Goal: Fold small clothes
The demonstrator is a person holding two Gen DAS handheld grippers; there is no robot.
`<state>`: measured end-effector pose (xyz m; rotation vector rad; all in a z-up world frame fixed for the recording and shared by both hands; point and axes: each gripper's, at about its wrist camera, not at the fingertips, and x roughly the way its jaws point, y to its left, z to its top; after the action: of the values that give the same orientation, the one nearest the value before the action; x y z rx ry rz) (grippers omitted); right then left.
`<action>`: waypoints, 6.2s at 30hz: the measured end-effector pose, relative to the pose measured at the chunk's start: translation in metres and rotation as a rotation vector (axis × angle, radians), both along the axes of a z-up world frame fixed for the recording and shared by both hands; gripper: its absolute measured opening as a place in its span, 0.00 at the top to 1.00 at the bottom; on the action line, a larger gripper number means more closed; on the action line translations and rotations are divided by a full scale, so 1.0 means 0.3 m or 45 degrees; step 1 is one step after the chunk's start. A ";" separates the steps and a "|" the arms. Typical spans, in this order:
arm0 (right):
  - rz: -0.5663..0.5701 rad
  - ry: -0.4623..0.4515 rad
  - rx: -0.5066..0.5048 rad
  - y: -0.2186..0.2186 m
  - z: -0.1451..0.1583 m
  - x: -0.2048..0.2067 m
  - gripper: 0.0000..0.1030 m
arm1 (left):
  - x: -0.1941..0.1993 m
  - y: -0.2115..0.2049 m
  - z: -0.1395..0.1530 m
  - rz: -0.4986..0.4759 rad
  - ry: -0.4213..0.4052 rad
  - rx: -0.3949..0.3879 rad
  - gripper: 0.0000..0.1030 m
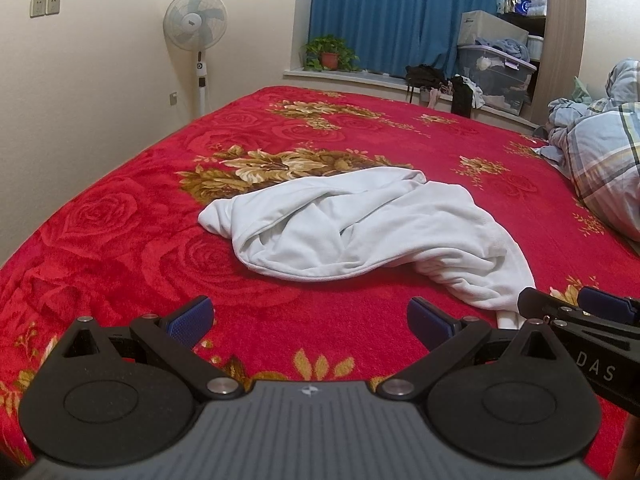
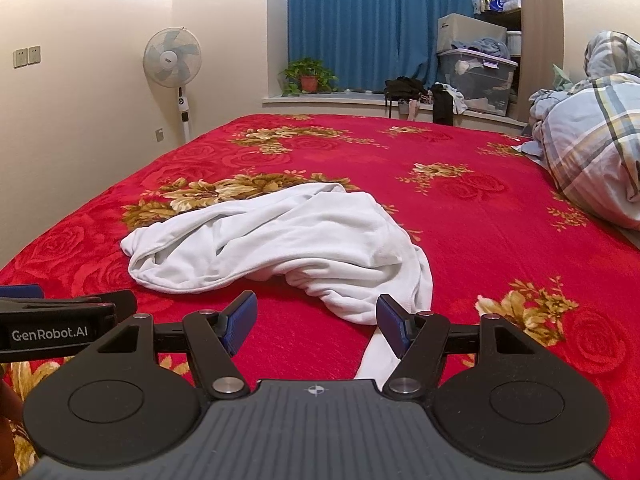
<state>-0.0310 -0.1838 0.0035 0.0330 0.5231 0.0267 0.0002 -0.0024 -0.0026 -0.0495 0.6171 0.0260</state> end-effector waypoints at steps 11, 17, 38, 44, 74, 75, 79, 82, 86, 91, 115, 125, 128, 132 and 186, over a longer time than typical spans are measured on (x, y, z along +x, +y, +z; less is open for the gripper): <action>0.000 0.000 -0.001 0.001 -0.001 0.000 0.34 | 0.001 0.005 -0.007 0.008 0.001 -0.005 0.00; 0.000 0.000 -0.002 0.001 -0.001 0.001 0.34 | 0.002 0.007 -0.006 0.009 0.002 -0.006 0.00; -0.138 0.005 -0.005 -0.059 0.010 0.021 0.34 | -0.003 0.011 0.004 0.060 -0.110 0.047 0.01; -0.183 0.049 0.074 -0.146 0.028 0.046 0.35 | 0.105 -0.007 -0.014 -0.005 -0.070 0.032 0.10; -0.272 0.053 0.195 -0.363 0.049 0.066 0.40 | 0.507 0.172 -0.044 -0.136 0.124 -0.181 0.97; -0.265 0.049 0.193 -0.356 0.053 0.062 0.41 | 0.470 0.231 -0.023 -0.150 0.130 -0.177 0.97; -0.240 0.035 0.176 -0.334 0.064 0.042 0.42 | 0.334 0.449 0.039 -0.173 0.133 -0.111 0.97; -0.229 0.033 0.165 -0.335 0.064 0.028 0.43 | 0.235 0.622 0.070 -0.118 0.136 -0.037 0.97; -0.226 0.050 0.162 -0.341 0.047 0.018 0.45 | 0.189 0.769 0.012 -0.102 0.224 -0.066 0.95; -0.177 0.122 0.201 -0.309 0.001 0.047 0.46 | 0.142 0.841 0.022 -0.006 0.159 -0.129 0.75; 0.012 0.363 0.167 -0.074 -0.283 0.421 0.89 | 0.279 0.296 -0.207 -0.489 0.399 0.050 0.97; 0.150 0.069 0.332 -0.161 0.092 0.140 0.92 | -0.052 0.665 0.130 -0.625 0.053 -0.111 0.97; 0.193 0.049 0.342 -0.204 0.193 -0.039 0.92 | -0.193 0.764 0.175 -0.712 0.026 -0.020 0.97; 0.252 0.175 0.330 -0.253 0.199 -0.223 0.91 | -0.286 0.866 0.182 -0.913 0.064 -0.071 0.69; -0.145 0.423 0.491 -0.636 -0.086 0.429 0.85 | 0.462 0.726 0.032 -0.224 0.160 -0.216 0.48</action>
<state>0.0976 -0.3747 -0.0222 0.4498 0.8412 0.0107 0.1389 0.2154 0.0070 -0.1587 0.7461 -0.1949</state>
